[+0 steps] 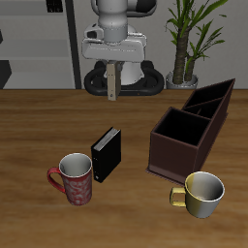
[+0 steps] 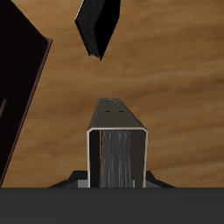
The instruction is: Place the yellow book into the left desk caddy's back compartment
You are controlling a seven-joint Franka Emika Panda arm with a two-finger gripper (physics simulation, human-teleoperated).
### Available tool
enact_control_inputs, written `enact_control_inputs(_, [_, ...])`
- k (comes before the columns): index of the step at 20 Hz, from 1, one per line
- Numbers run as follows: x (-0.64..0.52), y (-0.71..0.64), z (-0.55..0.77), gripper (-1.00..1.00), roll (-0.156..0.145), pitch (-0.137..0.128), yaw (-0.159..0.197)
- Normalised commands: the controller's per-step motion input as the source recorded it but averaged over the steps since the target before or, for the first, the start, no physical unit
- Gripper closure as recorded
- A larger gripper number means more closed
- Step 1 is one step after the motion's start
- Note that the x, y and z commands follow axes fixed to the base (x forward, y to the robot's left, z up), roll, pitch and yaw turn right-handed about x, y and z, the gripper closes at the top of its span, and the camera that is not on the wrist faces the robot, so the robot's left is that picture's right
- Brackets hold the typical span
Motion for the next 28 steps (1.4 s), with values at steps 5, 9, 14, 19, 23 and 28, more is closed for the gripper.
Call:
enact_control_inputs(5, [0.08,0.28,-0.08,1.00,0.030,0.030,-0.006])
enact_control_inputs(9, [0.03,0.26,-0.07,1.00,0.011,0.026,-0.008])
enact_control_inputs(14, [0.07,0.30,-0.01,1.00,0.033,0.006,0.019])
enact_control_inputs(19, [0.11,0.39,-0.03,1.00,0.050,0.028,-0.007])
enact_control_inputs(23, [0.07,0.40,0.06,1.00,0.066,0.011,0.001])
enact_control_inputs(28, [0.01,0.16,0.07,1.00,0.028,-0.009,0.006])
